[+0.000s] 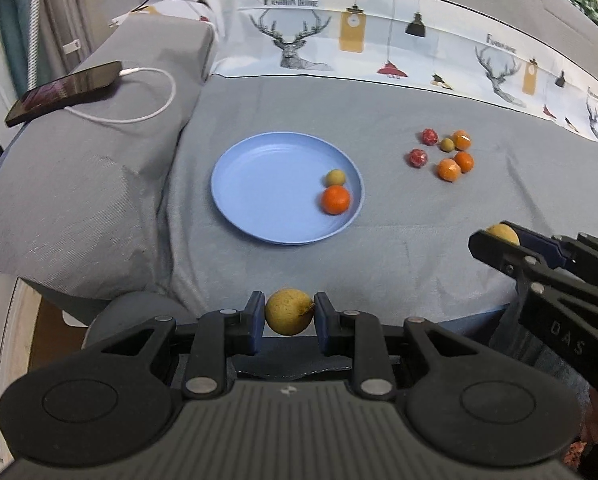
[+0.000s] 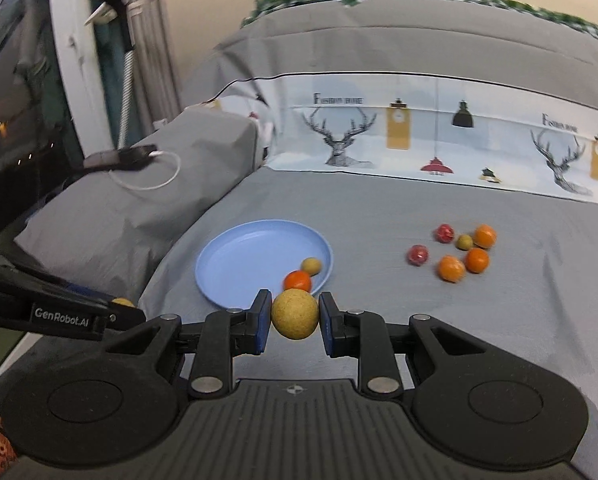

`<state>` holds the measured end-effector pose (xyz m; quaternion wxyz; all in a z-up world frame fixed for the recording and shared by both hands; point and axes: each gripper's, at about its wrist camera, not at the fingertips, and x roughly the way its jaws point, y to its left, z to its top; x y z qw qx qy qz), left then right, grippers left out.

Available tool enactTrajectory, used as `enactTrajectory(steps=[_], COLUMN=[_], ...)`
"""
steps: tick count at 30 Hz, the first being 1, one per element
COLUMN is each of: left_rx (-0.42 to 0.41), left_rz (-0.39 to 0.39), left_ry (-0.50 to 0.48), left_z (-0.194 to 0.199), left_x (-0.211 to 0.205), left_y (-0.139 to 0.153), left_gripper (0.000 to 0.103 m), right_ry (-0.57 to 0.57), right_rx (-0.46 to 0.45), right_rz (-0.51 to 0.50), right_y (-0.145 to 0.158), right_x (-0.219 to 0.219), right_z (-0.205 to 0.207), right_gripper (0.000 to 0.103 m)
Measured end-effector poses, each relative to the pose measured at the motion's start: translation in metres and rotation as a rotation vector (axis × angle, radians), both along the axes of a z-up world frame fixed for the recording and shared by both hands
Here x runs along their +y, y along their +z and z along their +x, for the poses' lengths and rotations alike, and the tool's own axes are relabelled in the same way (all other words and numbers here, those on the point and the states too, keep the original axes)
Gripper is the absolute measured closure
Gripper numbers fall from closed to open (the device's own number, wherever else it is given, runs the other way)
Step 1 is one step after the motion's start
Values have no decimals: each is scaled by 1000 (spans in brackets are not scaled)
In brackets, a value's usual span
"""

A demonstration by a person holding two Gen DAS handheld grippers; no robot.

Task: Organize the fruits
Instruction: 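Carry both yellow fruits to the blue plate and open both tools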

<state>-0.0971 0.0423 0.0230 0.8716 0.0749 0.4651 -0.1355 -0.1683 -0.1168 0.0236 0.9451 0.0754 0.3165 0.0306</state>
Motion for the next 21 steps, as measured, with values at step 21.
enactTrajectory(steps=[21], left_rx=[16], left_rz=[-39], left_ry=[61], left_z=[68], left_x=[13], left_y=[-11], left_gripper=[74], right_ry=[51], right_rx=[79], right_rz=[-68], right_y=[-21], right_x=[23], right_z=[50], right_gripper=[77])
